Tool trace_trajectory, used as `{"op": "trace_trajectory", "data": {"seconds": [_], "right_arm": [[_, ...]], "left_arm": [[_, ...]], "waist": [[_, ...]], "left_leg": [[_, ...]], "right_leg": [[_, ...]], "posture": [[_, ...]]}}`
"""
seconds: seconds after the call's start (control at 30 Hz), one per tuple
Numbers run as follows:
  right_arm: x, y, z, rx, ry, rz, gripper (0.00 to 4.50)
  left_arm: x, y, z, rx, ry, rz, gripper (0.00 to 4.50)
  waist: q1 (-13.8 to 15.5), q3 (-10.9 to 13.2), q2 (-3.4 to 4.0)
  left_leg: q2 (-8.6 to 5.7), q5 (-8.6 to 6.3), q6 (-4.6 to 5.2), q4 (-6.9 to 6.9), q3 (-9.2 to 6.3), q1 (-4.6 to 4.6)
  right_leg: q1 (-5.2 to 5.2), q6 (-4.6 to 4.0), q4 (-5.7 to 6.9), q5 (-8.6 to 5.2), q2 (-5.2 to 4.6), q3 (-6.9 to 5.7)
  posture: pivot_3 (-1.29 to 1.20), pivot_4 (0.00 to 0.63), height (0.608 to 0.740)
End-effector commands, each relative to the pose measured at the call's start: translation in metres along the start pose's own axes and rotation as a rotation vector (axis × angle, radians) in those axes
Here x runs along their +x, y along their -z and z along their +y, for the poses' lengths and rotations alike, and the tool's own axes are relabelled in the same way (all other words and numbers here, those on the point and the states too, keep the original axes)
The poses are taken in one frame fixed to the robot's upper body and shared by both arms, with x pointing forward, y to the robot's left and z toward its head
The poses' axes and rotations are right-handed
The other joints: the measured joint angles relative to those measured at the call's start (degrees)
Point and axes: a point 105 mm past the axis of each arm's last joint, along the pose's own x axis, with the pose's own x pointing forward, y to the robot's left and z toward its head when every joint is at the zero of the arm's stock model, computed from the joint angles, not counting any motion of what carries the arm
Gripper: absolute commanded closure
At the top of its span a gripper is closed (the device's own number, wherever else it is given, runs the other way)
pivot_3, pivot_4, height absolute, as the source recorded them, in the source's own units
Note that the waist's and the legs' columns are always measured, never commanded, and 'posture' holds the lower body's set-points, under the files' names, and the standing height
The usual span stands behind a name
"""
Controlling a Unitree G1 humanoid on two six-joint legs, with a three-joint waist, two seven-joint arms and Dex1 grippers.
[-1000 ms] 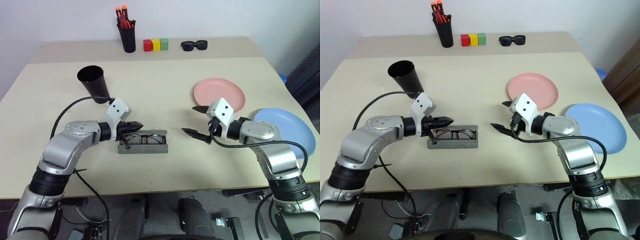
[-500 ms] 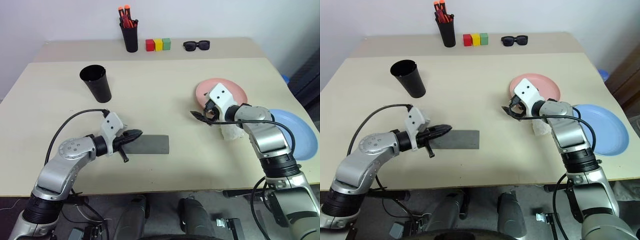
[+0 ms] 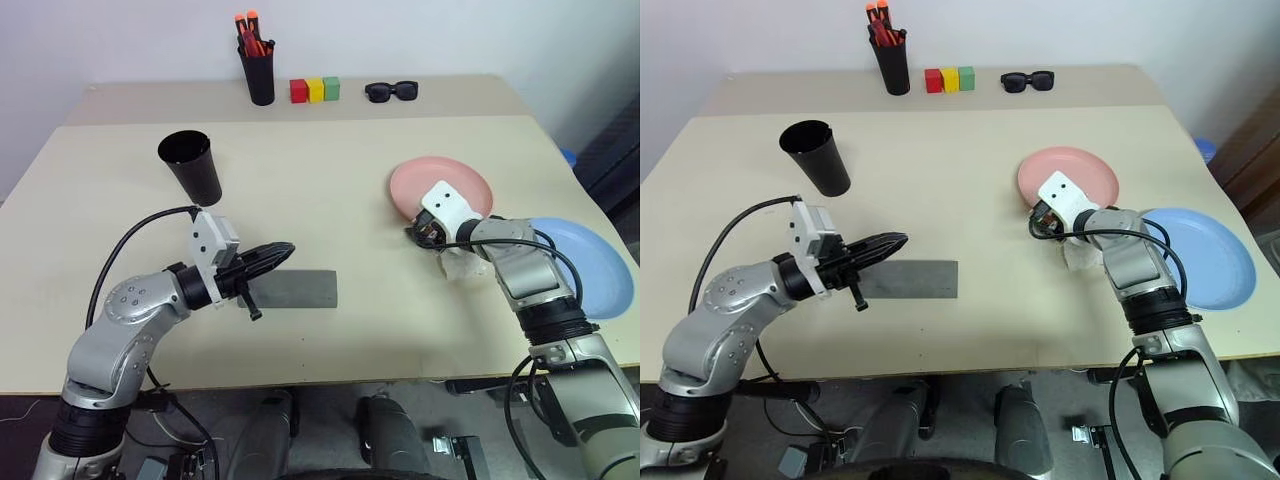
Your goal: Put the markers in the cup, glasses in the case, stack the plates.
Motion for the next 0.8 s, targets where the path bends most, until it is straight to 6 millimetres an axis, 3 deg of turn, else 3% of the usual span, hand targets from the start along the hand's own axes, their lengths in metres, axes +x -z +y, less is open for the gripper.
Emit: {"op": "trace_trajectory", "data": {"seconds": [0.03,0.07,0.23,0.33,0.47,0.53,0.67,0.8], "right_arm": [[-0.005,-0.016,-0.008,-0.035,0.026,-0.050,4.00],[-0.005,-0.017,-0.008,-0.044,0.025,-0.053,4.43],[-0.020,-0.036,-0.009,-0.177,0.031,-0.138,4.43],[-0.045,-0.049,-0.018,-0.241,0.051,-0.200,4.43],[-0.087,-0.046,-0.036,-0.277,0.080,-0.216,4.43],[-0.114,-0.036,-0.046,-0.281,0.105,-0.188,4.43],[-0.165,0.002,-0.059,-0.248,0.145,-0.045,4.43],[-0.197,0.036,-0.051,-0.192,0.146,0.085,4.43]], "left_arm": [[0.001,-0.008,-0.007,0.029,0.021,-0.040,4.50],[0.002,-0.008,-0.008,0.027,0.024,-0.042,4.50],[0.005,-0.007,-0.011,0.018,0.042,-0.063,4.50],[0.008,-0.004,-0.013,0.012,0.067,-0.064,4.50],[0.016,-0.001,-0.018,-0.003,0.120,-0.080,4.50],[0.023,0.001,-0.021,-0.009,0.161,-0.091,4.50],[0.043,0.003,-0.029,-0.027,0.254,-0.119,4.50],[0.059,0.004,-0.037,-0.019,0.341,-0.128,4.50]], "waist": [[0.0,0.0,0.00],[0.0,0.0,0.00],[0.0,0.0,0.03],[0.2,0.0,0.04],[0.6,0.0,0.04],[1.4,0.0,0.04],[2.3,0.0,0.07],[2.4,-0.1,0.17]], "left_leg": [[0.00,0.00,0.00,0.00,0.00,0.00],[0.00,0.00,0.00,0.00,0.00,0.00],[0.00,0.00,0.00,0.00,0.00,0.00],[0.01,0.00,0.00,0.00,-0.01,-0.02],[0.03,0.00,0.00,0.02,0.00,-0.02],[0.04,-0.01,0.01,0.02,0.02,-0.02],[0.06,-0.02,0.03,0.09,0.15,-0.04],[0.09,-0.06,0.10,0.16,0.36,0.00]], "right_leg": [[0.00,0.00,0.00,0.00,0.00,0.00],[-0.01,0.00,0.01,0.00,0.01,0.00],[-0.01,0.00,0.01,0.00,0.02,0.00],[-0.01,0.13,0.00,0.07,0.01,0.00],[0.02,0.00,-0.02,-0.02,-0.01,0.00],[0.04,-0.01,-0.06,-0.02,-0.04,0.00],[0.13,-0.01,-0.12,-0.05,-0.07,-0.01],[0.16,-0.01,-0.22,-0.05,-0.07,0.05]], "posture": [[0.00,0.150,0.740],[0.00,0.150,0.740],[0.00,0.150,0.740],[0.00,0.150,0.740],[0.00,0.150,0.740],[0.00,0.150,0.740],[0.00,0.150,0.740],[0.00,0.150,0.740]]}}
